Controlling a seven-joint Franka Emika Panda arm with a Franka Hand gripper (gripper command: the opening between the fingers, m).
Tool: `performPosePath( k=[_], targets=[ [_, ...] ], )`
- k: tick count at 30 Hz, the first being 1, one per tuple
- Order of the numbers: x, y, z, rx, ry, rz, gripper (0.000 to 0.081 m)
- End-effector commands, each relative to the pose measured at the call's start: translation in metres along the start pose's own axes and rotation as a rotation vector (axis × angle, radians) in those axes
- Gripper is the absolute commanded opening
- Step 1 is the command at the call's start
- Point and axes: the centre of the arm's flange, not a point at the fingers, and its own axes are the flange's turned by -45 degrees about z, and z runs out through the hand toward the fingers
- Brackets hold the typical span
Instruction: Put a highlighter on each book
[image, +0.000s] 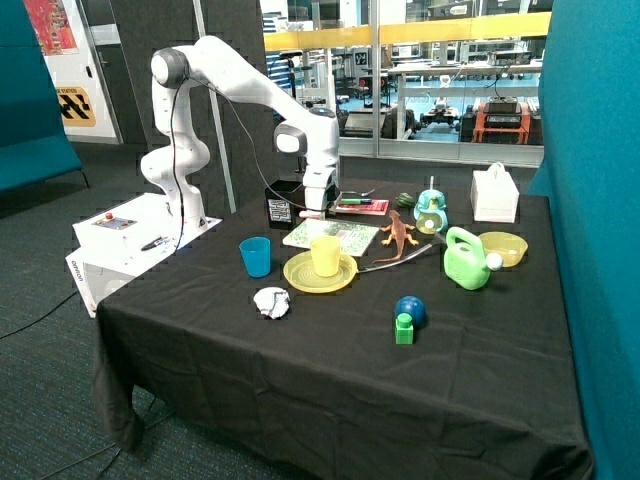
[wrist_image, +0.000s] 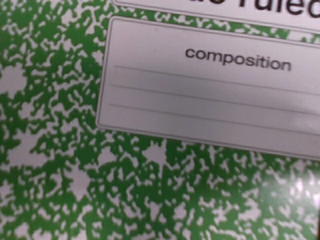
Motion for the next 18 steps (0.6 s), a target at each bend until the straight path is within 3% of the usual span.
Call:
performPosePath(
  k=[1, 6, 14, 18],
  targets=[
    [0.003, -0.006, 0.027, -0.0059, 0.0055, 0.027, 0.0078],
    [0.007, -0.010, 0.034, -0.0059, 0.0056, 0.041, 0.0144],
    [0.014, -0.015, 0.044, -0.0058, 0.0056, 0.063, 0.0378],
    [0.014, -0.016, 0.050, -0.0058, 0.0057, 0.070, 0.0414]
  ],
)
